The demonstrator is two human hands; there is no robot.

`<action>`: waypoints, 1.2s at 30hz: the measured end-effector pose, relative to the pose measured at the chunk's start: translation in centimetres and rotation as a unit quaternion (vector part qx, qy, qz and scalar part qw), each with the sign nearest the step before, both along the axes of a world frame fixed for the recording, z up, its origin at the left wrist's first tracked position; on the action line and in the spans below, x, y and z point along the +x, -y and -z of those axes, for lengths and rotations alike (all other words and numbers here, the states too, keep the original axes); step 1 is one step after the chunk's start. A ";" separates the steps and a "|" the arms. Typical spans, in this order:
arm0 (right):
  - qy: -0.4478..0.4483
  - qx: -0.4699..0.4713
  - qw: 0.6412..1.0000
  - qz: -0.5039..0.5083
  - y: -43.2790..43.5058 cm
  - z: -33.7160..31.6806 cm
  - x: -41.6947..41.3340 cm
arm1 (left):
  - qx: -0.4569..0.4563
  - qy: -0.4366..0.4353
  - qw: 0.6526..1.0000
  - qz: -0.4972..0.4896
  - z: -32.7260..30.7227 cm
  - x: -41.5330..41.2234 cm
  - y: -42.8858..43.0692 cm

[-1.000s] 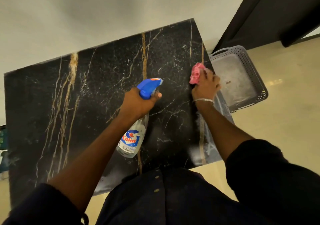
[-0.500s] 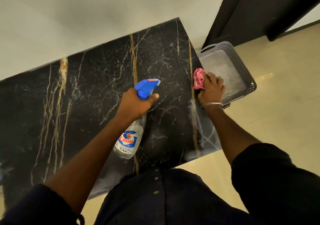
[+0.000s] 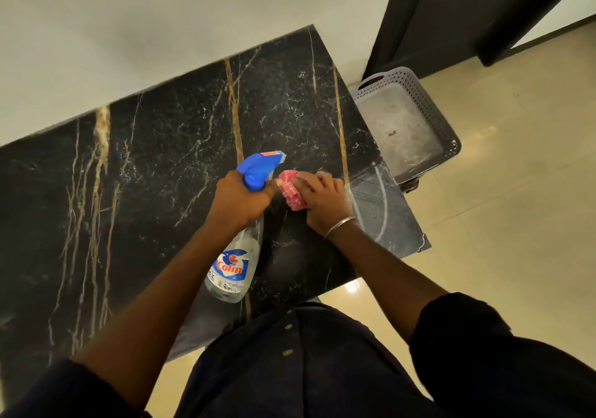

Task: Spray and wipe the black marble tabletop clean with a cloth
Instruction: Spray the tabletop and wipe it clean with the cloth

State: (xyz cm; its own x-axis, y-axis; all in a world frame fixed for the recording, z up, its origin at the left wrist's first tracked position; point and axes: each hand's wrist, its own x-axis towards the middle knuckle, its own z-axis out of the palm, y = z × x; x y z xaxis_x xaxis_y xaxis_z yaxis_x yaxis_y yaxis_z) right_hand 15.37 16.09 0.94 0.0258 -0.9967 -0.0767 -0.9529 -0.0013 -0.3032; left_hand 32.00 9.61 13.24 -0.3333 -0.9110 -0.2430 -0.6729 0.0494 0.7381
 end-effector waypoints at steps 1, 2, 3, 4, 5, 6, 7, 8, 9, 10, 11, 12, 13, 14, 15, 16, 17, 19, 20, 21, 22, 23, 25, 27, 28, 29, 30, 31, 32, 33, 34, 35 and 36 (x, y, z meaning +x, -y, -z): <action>-0.006 -0.003 0.999 0.038 -0.1 -0.1 -1.8 | 0.004 -0.003 1.000 -0.002 -0.1 0.1 -0.1; -0.010 -0.001 0.996 0.087 -0.3 -0.2 -3.8 | 0.008 -0.007 1.000 -0.003 -0.1 0.2 -0.2; -0.016 0.003 0.990 0.139 -0.5 -0.2 -5.9 | 0.010 -0.011 1.000 -0.001 -0.1 0.3 -0.4; -0.017 0.008 0.982 0.186 -0.7 -0.3 -7.9 | 0.009 -0.013 1.000 0.002 0.0 0.4 -0.5; -0.015 0.011 0.974 0.226 -1.0 -0.3 -9.5 | 0.005 -0.014 1.000 0.006 0.1 0.5 -0.7; -0.014 0.012 0.966 0.260 -1.2 -0.3 -10.6 | 0.003 -0.015 1.000 0.010 0.2 0.6 -0.9; -0.013 0.014 0.958 0.286 -1.4 -0.4 -10.9 | 0.003 -0.016 1.000 0.013 0.3 0.6 -1.2; -0.016 0.016 0.951 0.309 -1.6 -0.4 -10.6 | 0.005 -0.017 1.000 0.016 0.4 0.6 -1.4; -0.023 0.022 0.944 0.327 -1.9 -0.5 -9.7 | 0.004 -0.019 1.000 0.016 0.4 0.6 -1.6; -0.029 0.030 0.940 0.339 -2.2 -0.5 -8.4 | 0.002 -0.021 1.000 0.017 0.4 0.6 -1.9; -0.031 0.035 0.939 0.342 -2.5 -0.6 -6.8 | -0.001 -0.024 1.000 0.017 0.3 0.7 -2.1; -0.028 0.035 0.942 0.331 -2.9 -0.6 -5.1 | -0.003 -0.029 0.999 0.016 0.3 0.8 -2.4; -0.023 0.031 0.951 0.307 -3.4 -0.7 -3.3 | -0.003 -0.032 0.999 0.014 0.3 0.9 -2.6; -0.019 0.023 0.962 0.273 -3.8 -0.6 -1.4 | -0.001 -0.032 0.999 0.011 0.2 1.0 -2.9; -0.019 0.015 0.973 0.231 -4.3 -0.4 0.6 | 0.002 -0.028 1.000 0.009 0.2 1.1 -3.2; -0.019 0.009 0.982 0.186 -4.8 -0.1 2.4 | 0.002 -0.024 1.000 0.008 0.2 1.2 -3.4; -0.017 0.005 0.990 0.139 -5.3 0.0 4.0 | 0.002 -0.021 1.000 0.007 0.2 1.3 -3.7; -0.019 0.001 0.999 0.045 -6.0 0.3 5.0 | 0.005 -0.021 1.000 -0.001 0.2 1.6 -4.3; -0.030 -0.001 1.000 0.008 -6.1 0.4 4.5 | 0.005 -0.023 1.000 -0.003 0.2 1.7 -4.6; -0.045 -0.002 0.999 -0.007 -6.2 0.6 3.3 | 0.004 -0.025 1.000 -0.003 0.3 1.8 -4.8; -0.054 -0.007 0.998 0.007 -6.5 0.6 1.9 | 0.005 -0.028 1.000 -0.001 0.4 2.0 -5.2; -0.056 -0.010 0.997 0.046 -6.8 0.5 0.2 | 0.010 -0.031 0.999 -0.001 0.5 2.1 -5.5; -0.053 -0.010 0.988 0.146 -7.9 0.5 -3.6 | 0.015 -0.034 0.999 0.004 0.9 2.4 -6.2; -0.049 0.003 0.973 0.224 -8.9 0.4 -7.0 | 0.021 -0.034 0.999 0.007 1.2 2.7 -6.9; -0.048 0.005 0.966 0.256 -9.3 0.5 -8.2 | 0.022 -0.035 0.999 0.006 1.3 2.8 -7.3; -0.047 0.007 0.957 0.285 -9.5 0.4 -8.8 | 0.019 -0.035 0.999 0.006 1.4 2.9 -7.7; -0.049 0.008 0.948 0.313 -9.7 0.5 -8.8 | 0.014 -0.034 0.999 0.004 1.4 3.0 -8.1; -0.050 0.011 0.940 0.336 -9.8 0.5 -8.2 | 0.010 -0.032 0.999 0.002 1.4 3.0 -8.6; -0.049 0.011 0.935 0.351 -10.0 0.3 -7.2 | 0.006 -0.030 1.000 0.000 1.5 3.1 -9.1; -0.043 0.014 0.935 0.351 -10.2 0.4 -5.8 | 0.006 -0.030 1.000 -0.002 1.5 3.1 -9.6; -0.034 0.015 0.941 0.335 -10.6 0.3 -4.2 | 0.009 -0.030 0.999 -0.006 1.5 3.0 -10.2; -0.028 0.011 0.951 0.307 -11.0 0.3 -2.5 | 0.014 -0.030 0.999 -0.009 1.5 3.0 -10.6; -0.025 -0.003 0.962 0.273 -11.4 0.3 -0.6 | 0.017 -0.029 0.999 -0.011 1.5 3.0 -11.0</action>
State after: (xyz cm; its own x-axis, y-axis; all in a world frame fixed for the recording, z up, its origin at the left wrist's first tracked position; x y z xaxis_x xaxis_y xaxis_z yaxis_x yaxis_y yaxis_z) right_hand 14.73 27.48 0.59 -0.5044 -0.8614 -0.0591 -0.8260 0.5014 -0.2575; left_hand 34.98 20.64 11.70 -0.3282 -0.9095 -0.2549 -0.6293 0.0093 0.7771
